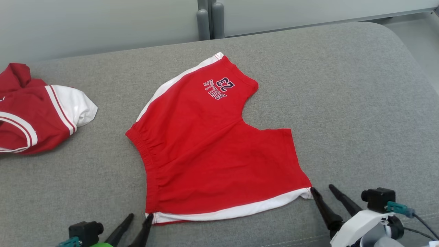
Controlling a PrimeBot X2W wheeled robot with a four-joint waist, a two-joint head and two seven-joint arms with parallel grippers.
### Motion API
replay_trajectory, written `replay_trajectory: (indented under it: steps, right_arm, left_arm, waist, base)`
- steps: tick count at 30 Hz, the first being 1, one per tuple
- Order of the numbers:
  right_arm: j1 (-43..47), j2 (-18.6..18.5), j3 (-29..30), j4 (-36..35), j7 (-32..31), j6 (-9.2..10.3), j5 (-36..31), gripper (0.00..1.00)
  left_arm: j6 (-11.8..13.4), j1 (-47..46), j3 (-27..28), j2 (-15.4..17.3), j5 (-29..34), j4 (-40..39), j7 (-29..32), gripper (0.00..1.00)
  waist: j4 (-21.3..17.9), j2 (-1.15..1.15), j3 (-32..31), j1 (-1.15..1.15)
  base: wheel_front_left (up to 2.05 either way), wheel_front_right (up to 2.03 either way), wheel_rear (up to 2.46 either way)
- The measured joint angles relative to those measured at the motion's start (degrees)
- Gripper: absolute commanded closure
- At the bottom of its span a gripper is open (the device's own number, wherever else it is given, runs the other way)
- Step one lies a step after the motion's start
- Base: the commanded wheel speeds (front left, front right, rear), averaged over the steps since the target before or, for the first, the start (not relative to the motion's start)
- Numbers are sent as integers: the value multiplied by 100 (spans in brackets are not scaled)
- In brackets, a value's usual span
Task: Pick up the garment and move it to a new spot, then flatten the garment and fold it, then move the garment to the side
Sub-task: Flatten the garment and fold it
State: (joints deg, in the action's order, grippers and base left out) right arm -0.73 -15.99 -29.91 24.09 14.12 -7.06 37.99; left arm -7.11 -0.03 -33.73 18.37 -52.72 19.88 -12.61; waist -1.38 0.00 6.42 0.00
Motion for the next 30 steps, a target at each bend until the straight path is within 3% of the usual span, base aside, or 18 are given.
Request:
replay_trajectory:
  steps: [5, 14, 18, 30]
  right_arm:
    - [-10, -159, 544, -156, 4, 14, -142, 0]
    - [-506, -235, 1145, -810, 7, 216, -702, 0]
    - [-626, -211, 1234, -955, 23, 302, -888, 0]
    - [-888, 48, 1266, -1410, 32, 628, -1549, 0]
  left_arm:
    - [45, 1, 287, 151, 56, -94, -99, 0]
    - [426, -241, 822, 147, 423, -476, -164, 0]
    - [572, -369, 1141, -64, 488, -771, -165, 0]
    - [1074, -583, 1513, -456, 1495, -1416, -165, 0]
  waist:
    - [-11, 0, 4, 0]
    - [-20, 0, -53, 0]
    - [-22, 0, -127, 0]
    - [-32, 0, -208, 0]
  base:
    - [0, 0, 0]
    - [0, 0, 0]
    - [0, 0, 0]
    - [0, 0, 0]
